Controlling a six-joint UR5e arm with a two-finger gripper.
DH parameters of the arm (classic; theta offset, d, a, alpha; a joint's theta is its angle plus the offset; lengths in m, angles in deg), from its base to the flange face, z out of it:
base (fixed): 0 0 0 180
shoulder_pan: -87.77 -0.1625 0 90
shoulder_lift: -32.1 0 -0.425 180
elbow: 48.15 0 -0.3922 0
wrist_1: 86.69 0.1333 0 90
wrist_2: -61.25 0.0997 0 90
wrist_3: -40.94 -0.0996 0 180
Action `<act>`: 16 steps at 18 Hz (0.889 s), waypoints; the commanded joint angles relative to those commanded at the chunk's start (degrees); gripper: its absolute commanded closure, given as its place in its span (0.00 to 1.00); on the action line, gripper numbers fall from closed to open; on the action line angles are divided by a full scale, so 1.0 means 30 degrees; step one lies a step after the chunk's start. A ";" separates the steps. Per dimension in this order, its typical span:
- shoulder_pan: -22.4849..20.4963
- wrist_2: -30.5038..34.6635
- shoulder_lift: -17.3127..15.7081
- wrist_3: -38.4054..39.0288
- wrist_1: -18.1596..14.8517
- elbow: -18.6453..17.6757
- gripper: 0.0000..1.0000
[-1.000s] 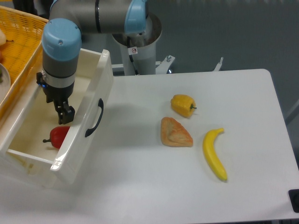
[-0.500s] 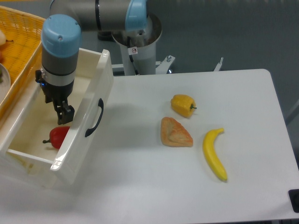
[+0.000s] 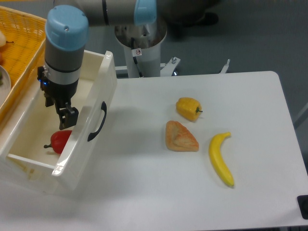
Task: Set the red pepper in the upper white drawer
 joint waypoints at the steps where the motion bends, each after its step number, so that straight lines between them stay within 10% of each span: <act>1: -0.0322 -0.0351 0.0000 0.0058 0.0000 0.0234 0.13; 16: -0.6005 -0.1146 0.0058 0.0821 0.0351 0.1028 0.00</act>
